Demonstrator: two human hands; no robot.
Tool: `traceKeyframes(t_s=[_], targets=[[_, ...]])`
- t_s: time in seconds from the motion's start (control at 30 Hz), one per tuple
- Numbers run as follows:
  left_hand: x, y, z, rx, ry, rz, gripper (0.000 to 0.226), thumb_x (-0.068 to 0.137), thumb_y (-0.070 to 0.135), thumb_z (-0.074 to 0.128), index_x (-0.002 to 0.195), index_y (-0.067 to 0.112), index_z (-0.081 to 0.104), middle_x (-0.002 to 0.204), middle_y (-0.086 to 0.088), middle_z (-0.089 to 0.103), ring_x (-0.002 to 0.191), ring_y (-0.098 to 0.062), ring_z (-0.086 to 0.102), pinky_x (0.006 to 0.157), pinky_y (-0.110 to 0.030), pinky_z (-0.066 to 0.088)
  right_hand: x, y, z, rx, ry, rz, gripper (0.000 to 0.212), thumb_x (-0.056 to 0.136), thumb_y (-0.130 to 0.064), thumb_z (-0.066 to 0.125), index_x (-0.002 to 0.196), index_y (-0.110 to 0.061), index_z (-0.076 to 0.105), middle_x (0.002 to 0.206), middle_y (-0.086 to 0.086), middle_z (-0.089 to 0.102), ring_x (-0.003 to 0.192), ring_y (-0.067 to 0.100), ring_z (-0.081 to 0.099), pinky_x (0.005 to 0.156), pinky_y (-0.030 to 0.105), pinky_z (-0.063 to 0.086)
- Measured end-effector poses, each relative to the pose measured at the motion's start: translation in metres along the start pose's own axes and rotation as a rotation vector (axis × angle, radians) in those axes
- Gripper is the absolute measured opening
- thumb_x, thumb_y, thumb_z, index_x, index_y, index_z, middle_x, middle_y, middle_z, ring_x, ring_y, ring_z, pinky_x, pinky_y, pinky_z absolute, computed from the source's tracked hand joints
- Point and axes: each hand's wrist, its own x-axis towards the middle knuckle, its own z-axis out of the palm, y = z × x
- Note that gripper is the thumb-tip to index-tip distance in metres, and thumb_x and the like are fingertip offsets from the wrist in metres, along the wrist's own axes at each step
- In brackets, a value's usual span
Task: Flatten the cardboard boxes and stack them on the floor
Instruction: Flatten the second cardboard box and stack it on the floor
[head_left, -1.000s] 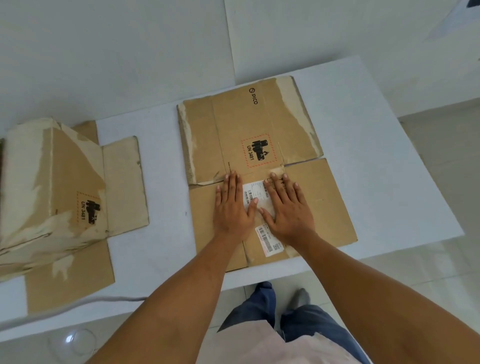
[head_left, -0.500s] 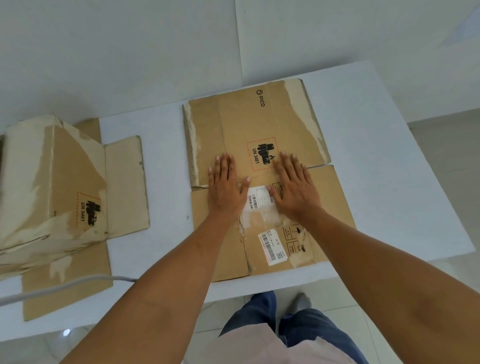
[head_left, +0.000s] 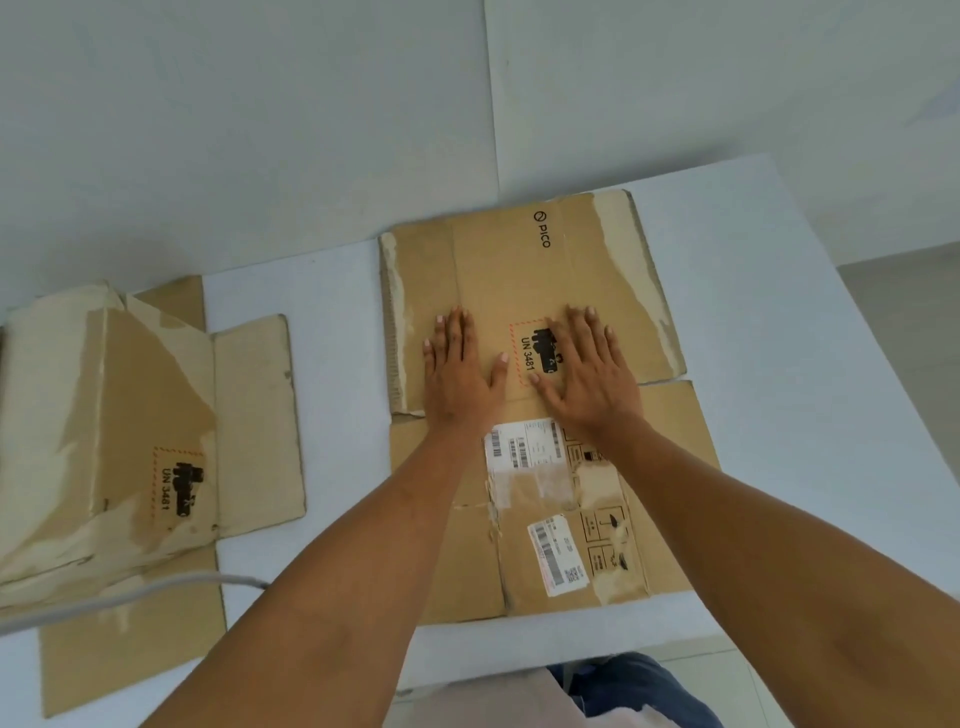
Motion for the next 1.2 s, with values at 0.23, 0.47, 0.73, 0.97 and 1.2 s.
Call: traceKeyframes(t_s=[0.23,0.47,0.73,0.97,1.2], targets=[[0.002,-0.005,0.008,0.046,0.013,0.041,0.081,0.101,0.060,0.022,0.161,0.013,-0.002,0.169,-0.003,-0.004,0.155,-0.019,-0.013,0.126,-0.047,0.003,0.008,0.002,0.006,-0.030,0.009,0.009,0.085,0.100,-0.071,0.024,0.165,-0.017,0.011,0.173,0.012,0.002,0.160,0.027,-0.006,0.129,0.049,0.005],[0.038,-0.002,0.002,0.008,0.024,-0.010,0.083,0.097,0.062,0.025,0.162,0.013,0.007,0.170,-0.001,0.004,0.155,-0.021,-0.012,0.126,-0.046,0.002,0.060,-0.013,-0.003,0.040,0.023,0.047,0.093,0.096,-0.081,0.020,0.166,-0.020,0.010,0.173,0.010,0.000,0.159,0.027,-0.009,0.129,0.049,0.000],[0.053,-0.007,0.003,0.060,0.001,0.045,0.084,0.098,0.062,0.023,0.162,0.013,0.000,0.170,-0.001,-0.006,0.155,-0.020,-0.014,0.126,-0.047,0.001,0.066,-0.010,0.006,0.007,0.005,0.054,0.090,0.099,-0.078,0.017,0.165,-0.023,-0.007,0.172,0.002,-0.017,0.157,0.023,-0.021,0.129,0.047,-0.004],[0.078,-0.021,-0.007,0.048,-0.013,0.091,0.087,0.097,0.068,0.021,0.161,0.014,-0.002,0.169,-0.002,-0.005,0.155,-0.020,-0.015,0.126,-0.048,0.001,0.087,-0.004,-0.001,0.042,0.032,0.037,0.083,0.098,-0.070,0.028,0.166,-0.025,0.011,0.174,0.006,0.001,0.160,0.026,-0.008,0.129,0.049,0.001],[0.078,-0.022,-0.001,0.077,0.020,0.092,0.087,0.098,0.069,0.021,0.162,0.014,-0.002,0.170,-0.001,-0.006,0.155,-0.020,-0.015,0.126,-0.048,0.004,0.088,-0.003,0.006,-0.017,0.025,0.027,0.084,0.100,-0.070,0.024,0.165,-0.028,-0.008,0.173,0.003,-0.014,0.158,0.026,-0.016,0.129,0.051,0.001]])
